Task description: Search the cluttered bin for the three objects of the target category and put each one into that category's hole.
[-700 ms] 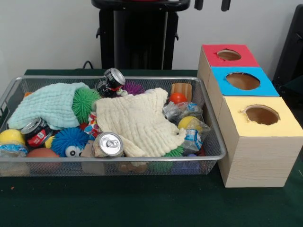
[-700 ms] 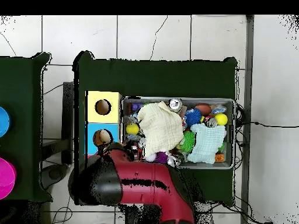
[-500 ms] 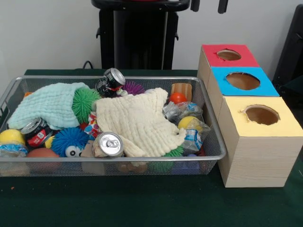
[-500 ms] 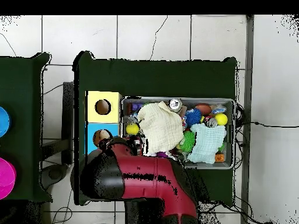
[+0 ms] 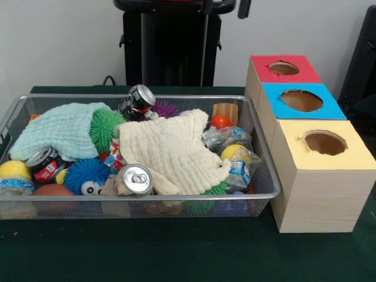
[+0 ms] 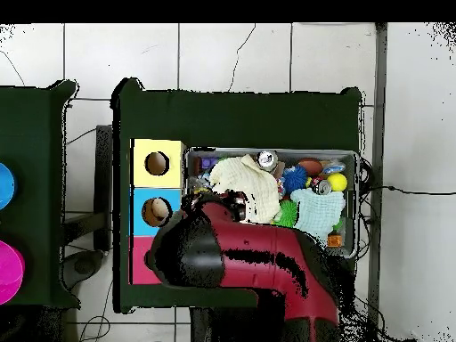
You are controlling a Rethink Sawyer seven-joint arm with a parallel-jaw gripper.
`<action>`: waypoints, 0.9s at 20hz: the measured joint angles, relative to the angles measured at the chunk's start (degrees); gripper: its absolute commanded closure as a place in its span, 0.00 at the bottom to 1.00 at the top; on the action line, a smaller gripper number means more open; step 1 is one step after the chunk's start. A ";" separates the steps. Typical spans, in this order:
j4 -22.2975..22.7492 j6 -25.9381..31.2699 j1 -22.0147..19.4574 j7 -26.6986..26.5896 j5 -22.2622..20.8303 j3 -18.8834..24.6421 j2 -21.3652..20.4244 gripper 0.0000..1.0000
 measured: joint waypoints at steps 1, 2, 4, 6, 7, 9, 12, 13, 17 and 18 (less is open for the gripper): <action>-0.25 0.01 -0.57 0.00 -0.26 0.02 0.12 0.00; -0.59 0.00 -1.45 0.00 -0.54 0.02 0.32 0.00; -1.04 0.00 -3.07 0.00 -0.93 0.03 0.62 0.00; -1.33 0.00 -4.85 0.00 -1.03 0.12 0.96 0.00; -1.39 0.00 -5.60 0.00 -1.05 0.17 1.11 0.00; -1.45 -0.01 -7.50 0.00 -1.09 0.34 1.56 0.00; -1.45 -0.41 -10.58 0.00 -1.24 0.90 2.18 0.00; -1.45 -0.77 -11.34 0.00 -1.24 1.11 2.32 0.00; -1.45 -4.83 -15.29 0.00 -2.00 2.89 3.37 0.00; -1.48 -6.82 -16.52 0.00 -2.62 3.67 3.86 0.00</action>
